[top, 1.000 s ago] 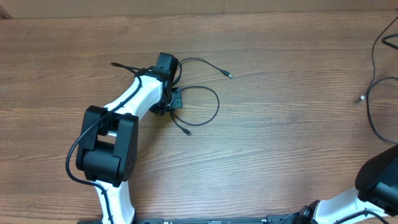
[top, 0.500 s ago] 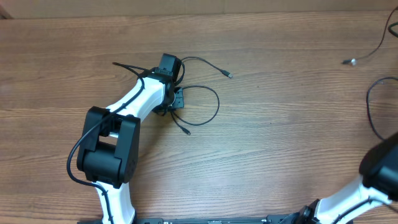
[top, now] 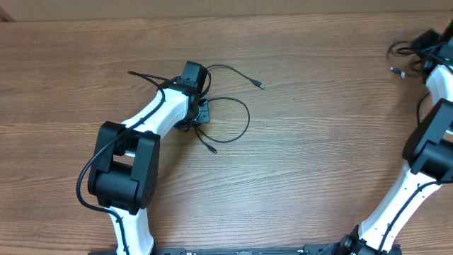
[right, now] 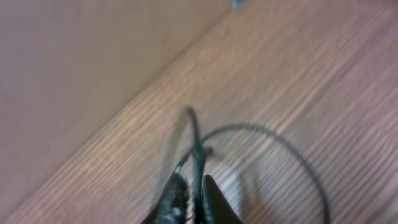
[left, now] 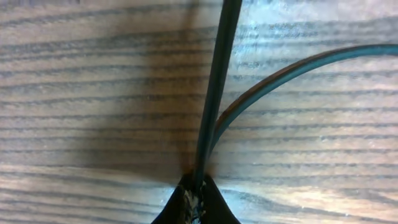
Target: Untangle cables
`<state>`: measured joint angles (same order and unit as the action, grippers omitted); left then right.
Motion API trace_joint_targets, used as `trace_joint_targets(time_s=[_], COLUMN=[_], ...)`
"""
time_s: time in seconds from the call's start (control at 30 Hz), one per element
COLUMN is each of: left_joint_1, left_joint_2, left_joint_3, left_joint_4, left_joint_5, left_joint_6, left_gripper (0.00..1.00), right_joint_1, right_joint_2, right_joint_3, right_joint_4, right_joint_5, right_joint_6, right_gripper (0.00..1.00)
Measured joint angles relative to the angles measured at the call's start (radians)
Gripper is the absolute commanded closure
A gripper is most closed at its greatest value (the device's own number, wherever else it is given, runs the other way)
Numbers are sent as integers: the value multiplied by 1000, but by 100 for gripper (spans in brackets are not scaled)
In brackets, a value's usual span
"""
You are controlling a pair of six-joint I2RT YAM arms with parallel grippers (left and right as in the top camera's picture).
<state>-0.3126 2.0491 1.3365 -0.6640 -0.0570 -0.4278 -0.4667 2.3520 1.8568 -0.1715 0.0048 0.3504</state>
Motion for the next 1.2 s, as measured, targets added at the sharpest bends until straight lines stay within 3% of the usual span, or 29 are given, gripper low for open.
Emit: trace_joint_targets(time_s=[0.03, 0.1, 0.33, 0.6, 0.7, 0.9, 1.13, 1.2], left_joint_1=[-1, -2, -2, -2, -2, -2, -34, -50], left_joint_2=[0, 0, 0, 0, 4, 35, 110, 130], left_joint_3=[0, 0, 0, -1, 7, 60, 153, 206], left_joint_4=[5, 10, 11, 21, 24, 2, -61, -148], left_joint_5=[0, 0, 3, 19, 50, 277, 501, 491], left_joint_6=[0, -1, -11, -11, -10, -11, -50, -50], left_gripper=[96, 96, 96, 96, 96, 96, 96, 74], right_joint_1=[5, 12, 8, 5, 9, 72, 247, 304], right_joint_2=[0, 0, 0, -25, -55, -69, -69, -69], right_joint_3=[2, 3, 83, 412, 449, 450, 450, 450], right_joint_4=[-9, -33, -299, -812, -926, -1115, -1194, -1218], right_joint_5=[2, 2, -17, -46, -108, -228, -294, -304], right_joint_6=[-2, -3, -3, -3, -3, -5, -76, -89], right_gripper=[25, 0, 0, 0, 0, 0, 0, 0])
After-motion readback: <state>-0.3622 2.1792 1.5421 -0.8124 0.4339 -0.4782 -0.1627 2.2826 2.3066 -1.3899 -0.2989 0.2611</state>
